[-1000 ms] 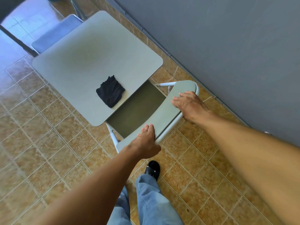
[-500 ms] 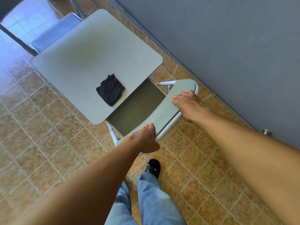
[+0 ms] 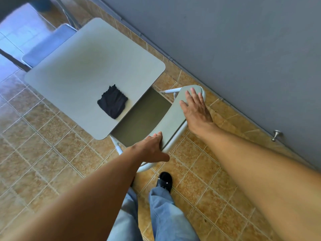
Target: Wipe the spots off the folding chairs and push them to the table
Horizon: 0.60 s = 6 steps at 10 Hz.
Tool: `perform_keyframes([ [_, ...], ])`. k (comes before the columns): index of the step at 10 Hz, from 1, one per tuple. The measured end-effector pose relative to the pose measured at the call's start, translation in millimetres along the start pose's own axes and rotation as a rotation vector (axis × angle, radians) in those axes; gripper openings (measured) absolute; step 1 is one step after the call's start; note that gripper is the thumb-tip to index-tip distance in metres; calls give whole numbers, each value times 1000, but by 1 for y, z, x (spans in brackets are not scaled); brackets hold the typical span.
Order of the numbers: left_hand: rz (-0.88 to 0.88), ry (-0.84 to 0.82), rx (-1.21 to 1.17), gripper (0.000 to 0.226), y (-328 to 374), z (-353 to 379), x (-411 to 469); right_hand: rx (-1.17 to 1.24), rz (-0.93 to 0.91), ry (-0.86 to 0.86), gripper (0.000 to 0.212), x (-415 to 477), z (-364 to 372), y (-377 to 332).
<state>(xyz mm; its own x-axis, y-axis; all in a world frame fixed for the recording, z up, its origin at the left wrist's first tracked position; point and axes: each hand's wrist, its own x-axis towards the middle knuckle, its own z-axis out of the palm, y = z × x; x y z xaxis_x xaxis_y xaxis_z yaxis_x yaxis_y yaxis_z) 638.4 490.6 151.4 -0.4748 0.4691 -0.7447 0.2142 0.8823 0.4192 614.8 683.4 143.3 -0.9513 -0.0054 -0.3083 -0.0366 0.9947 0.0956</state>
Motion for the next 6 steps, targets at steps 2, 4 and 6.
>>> perform_keyframes([
  [2,91,20,148,108,-6,-4,-3,275,-13,37,86,-43,2,-26],
  [4,362,88,418,73,-7,-43,-19,512,251,-10,85,-84,-13,-47],
  [6,540,289,452,72,30,-109,-45,551,431,-8,80,-108,-88,-52],
])
